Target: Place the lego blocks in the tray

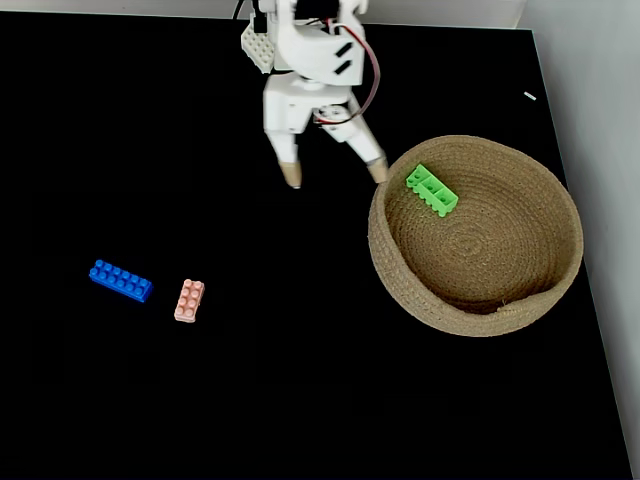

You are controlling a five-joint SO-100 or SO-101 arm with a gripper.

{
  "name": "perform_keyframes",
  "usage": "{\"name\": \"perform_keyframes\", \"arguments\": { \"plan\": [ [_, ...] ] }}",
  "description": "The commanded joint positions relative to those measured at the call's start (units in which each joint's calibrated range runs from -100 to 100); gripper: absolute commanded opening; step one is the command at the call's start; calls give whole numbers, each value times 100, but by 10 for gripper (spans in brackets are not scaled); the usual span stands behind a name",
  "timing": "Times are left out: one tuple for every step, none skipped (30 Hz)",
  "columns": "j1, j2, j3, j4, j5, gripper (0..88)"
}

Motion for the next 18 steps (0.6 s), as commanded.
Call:
{"name": "perform_keyframes", "arguments": {
  "plan": [
    [1158,295,-208,-250,361,375],
    [1331,458,-300,-291,435,373],
    [1472,630,-382,-333,488,371],
    [1603,810,-491,-366,532,370],
    [1711,982,-591,-408,567,369],
    [1793,1154,-719,-458,576,365],
    [1867,1344,-883,-483,576,363],
    [1925,1507,-1029,-499,586,363],
    [1974,1670,-1175,-516,596,362],
    [2007,1816,-1284,-574,596,362],
    [2032,1945,-1385,-616,606,362],
    [2049,2074,-1485,-658,611,361],
    [2057,2195,-1558,-708,620,359],
    [2065,2298,-1631,-733,635,357],
    [2073,2401,-1677,-774,645,353],
    [2073,2504,-1740,-808,654,351],
    [2073,2608,-1813,-841,669,349],
    [2082,2702,-1905,-866,679,349]
  ]
}}
